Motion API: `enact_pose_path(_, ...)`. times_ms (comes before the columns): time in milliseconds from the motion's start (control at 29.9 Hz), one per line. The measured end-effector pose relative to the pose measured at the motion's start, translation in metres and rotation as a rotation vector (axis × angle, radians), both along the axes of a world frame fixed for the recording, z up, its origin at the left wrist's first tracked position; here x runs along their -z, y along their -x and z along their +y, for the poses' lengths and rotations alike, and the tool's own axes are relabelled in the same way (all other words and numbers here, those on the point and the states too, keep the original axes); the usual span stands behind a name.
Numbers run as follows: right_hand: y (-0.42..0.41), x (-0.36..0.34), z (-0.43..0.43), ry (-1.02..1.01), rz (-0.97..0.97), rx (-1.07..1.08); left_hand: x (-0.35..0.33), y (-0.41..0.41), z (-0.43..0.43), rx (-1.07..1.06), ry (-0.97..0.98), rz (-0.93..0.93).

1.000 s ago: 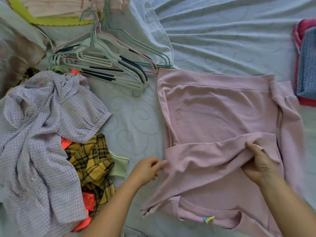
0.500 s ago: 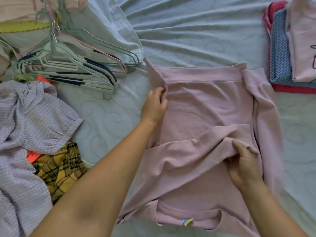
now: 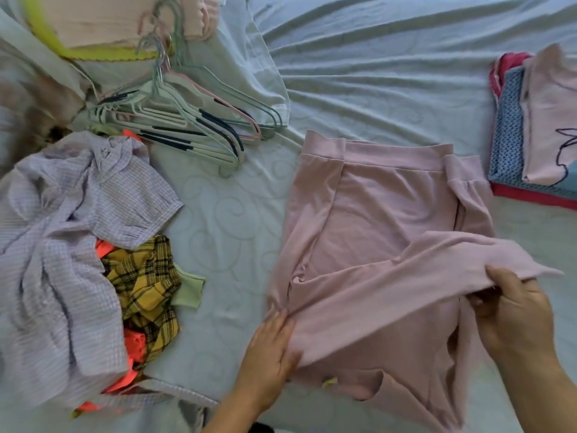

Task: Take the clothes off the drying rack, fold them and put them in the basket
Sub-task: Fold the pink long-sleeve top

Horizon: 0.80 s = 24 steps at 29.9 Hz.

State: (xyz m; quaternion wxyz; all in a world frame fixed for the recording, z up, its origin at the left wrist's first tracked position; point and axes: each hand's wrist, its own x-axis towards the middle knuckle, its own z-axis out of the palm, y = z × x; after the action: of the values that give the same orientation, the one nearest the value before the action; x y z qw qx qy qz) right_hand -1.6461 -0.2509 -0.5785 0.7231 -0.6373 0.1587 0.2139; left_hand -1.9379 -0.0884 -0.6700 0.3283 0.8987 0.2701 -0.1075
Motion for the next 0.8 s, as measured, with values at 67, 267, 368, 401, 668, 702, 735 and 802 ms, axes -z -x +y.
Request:
enact_pose_path(67, -0.003, -0.011, -0.004, 0.045, -0.057, -0.017, -0.005, 0.001, -0.017, 0.041, -0.038, 0.105)
enact_pose_path(267, -0.008, -0.021, -0.044, 0.034, -0.106, 0.011, -0.005, -0.005, -0.046, 0.075, -0.220, -0.113)
enact_pose_path(368, -0.003, -0.010, -0.068, 0.076, 0.003, 0.075, -0.006, -0.003, -0.035, 0.074, -0.288, -0.210)
enact_pose_path(401, -0.004, -0.012, -0.071, 0.107, 0.026, 0.098, -0.007, 0.001, -0.029, 0.070, -0.316, -0.179)
enact_pose_path(668, 0.003, -0.016, -0.039, 0.246, -0.064, 0.130, -0.011, 0.039, -0.013, 0.103, -0.348, -0.045)
enact_pose_path(702, 0.003, -0.014, -0.035, 0.229, -0.078, 0.155, -0.011, 0.042, -0.015, 0.141, -0.326, -0.014)
enact_pose_path(735, 0.004, -0.013, -0.031, 0.209, -0.071, 0.173, -0.010, 0.045, -0.015, 0.208, -0.297, 0.043)
enact_pose_path(802, 0.004, -0.014, -0.027, 0.210, -0.043, 0.191, -0.014, 0.044, -0.013, 0.359, -0.251, 0.223)
